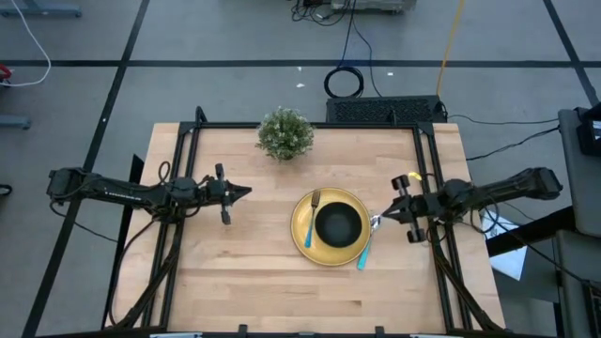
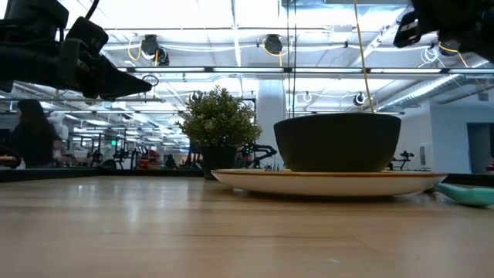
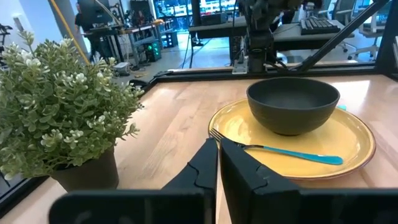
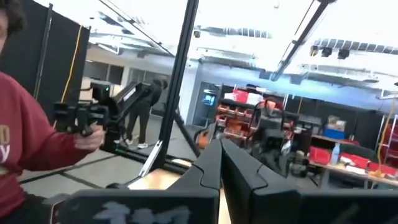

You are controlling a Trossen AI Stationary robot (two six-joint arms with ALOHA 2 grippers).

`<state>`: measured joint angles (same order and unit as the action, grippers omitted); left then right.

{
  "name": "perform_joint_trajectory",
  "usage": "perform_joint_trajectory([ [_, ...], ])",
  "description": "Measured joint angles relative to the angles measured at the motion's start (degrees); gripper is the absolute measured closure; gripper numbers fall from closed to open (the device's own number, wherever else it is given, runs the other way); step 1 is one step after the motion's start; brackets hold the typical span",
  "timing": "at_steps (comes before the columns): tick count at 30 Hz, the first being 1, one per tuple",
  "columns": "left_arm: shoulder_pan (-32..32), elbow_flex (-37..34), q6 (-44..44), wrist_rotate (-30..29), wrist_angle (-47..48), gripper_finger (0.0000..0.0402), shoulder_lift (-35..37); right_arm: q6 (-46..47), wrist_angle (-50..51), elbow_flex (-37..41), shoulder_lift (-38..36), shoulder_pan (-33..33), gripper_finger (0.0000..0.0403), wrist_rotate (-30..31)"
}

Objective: Set table place
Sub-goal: Adjust the yellow plate

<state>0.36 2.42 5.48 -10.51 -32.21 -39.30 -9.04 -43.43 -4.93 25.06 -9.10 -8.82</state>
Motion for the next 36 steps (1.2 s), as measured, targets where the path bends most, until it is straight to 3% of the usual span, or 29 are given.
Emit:
perform_joint_trajectory([
  [6, 0.00, 0.00, -0.24, -0.01, 0.83, 0.0378, -0.01, 0.39, 27.74, -10.34, -8.00, -0.02, 0.0403, 3.28],
  [9, 0.00, 0.00, -0.26, -0.01, 1.12, 0.0378, -0.01, 0.74, 35.88, -14.15, -8.85, -0.02, 0.0403, 6.59],
  [20, 0.00, 0.00, -1.68, -0.04, 1.24, 0.0378, -0.01, 1.68, 46.03, -18.69, -9.87, -0.02, 0.0403, 7.56],
  [27, -0.02, 0.00, -1.70, -0.04, 1.24, 0.0378, -0.01, 0.17, 45.72, -19.42, -10.79, -0.02, 0.0403, 7.40],
  [36, 0.00, 0.00, -2.71, -0.06, 1.22, 0.0378, -0.01, 1.41, 61.37, -32.45, -13.29, -0.02, 0.0403, 9.52],
])
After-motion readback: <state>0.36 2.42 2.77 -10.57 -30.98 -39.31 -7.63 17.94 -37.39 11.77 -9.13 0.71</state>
